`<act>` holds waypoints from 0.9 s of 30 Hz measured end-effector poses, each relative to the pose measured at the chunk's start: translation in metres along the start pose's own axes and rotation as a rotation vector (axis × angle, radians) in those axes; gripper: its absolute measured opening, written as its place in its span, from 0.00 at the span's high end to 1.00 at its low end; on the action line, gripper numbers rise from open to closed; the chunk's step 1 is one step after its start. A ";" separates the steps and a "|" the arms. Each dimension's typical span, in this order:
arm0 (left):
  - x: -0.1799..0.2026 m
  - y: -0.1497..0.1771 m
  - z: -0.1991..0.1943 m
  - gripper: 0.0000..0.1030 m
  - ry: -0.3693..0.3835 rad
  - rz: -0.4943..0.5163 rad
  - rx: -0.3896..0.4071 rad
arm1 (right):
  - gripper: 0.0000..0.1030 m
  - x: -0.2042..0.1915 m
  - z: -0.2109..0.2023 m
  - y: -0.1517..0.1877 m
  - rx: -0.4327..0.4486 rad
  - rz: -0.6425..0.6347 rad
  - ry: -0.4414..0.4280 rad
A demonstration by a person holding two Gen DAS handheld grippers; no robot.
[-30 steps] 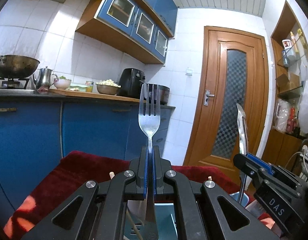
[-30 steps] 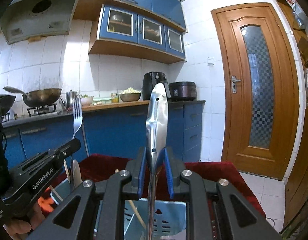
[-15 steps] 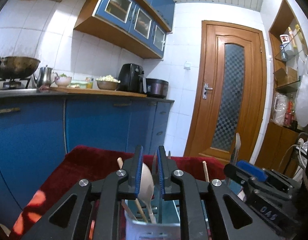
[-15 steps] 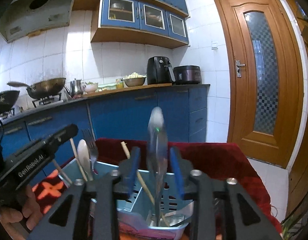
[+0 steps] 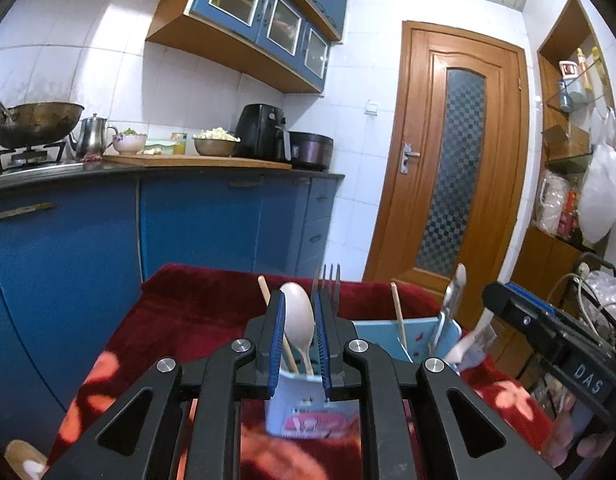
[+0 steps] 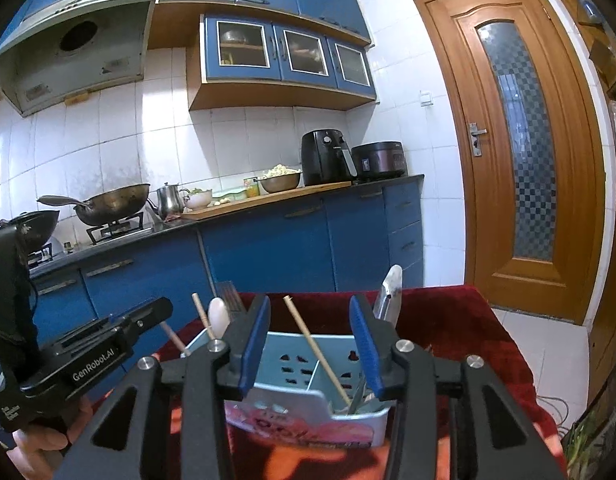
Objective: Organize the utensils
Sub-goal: 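Lower the fork and knife into the holder and open both tools, then withdraw both tools from the holder toward the wooden chopstick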
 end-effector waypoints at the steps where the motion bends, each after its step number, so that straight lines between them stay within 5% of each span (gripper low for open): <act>1: 0.001 0.001 -0.004 0.85 -0.001 0.004 -0.008 | 0.56 -0.001 -0.003 0.001 -0.006 0.002 -0.001; 15: -0.005 0.027 -0.048 0.85 -0.030 0.013 -0.156 | 0.56 -0.018 -0.043 0.024 -0.103 0.021 -0.011; 27: -0.021 0.060 -0.070 0.85 -0.064 0.013 -0.269 | 0.56 -0.021 -0.050 0.071 -0.291 0.025 -0.008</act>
Point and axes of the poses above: each gripper's, at about its wrist camera, not at the fingertips, and z roughly the way its jaws point, x to its right, y to its underside, the point moved 8 cm from there along z, roughly the way its jaws point, and after that the axes turned 8 degrees about y, right-handed, at the moved point
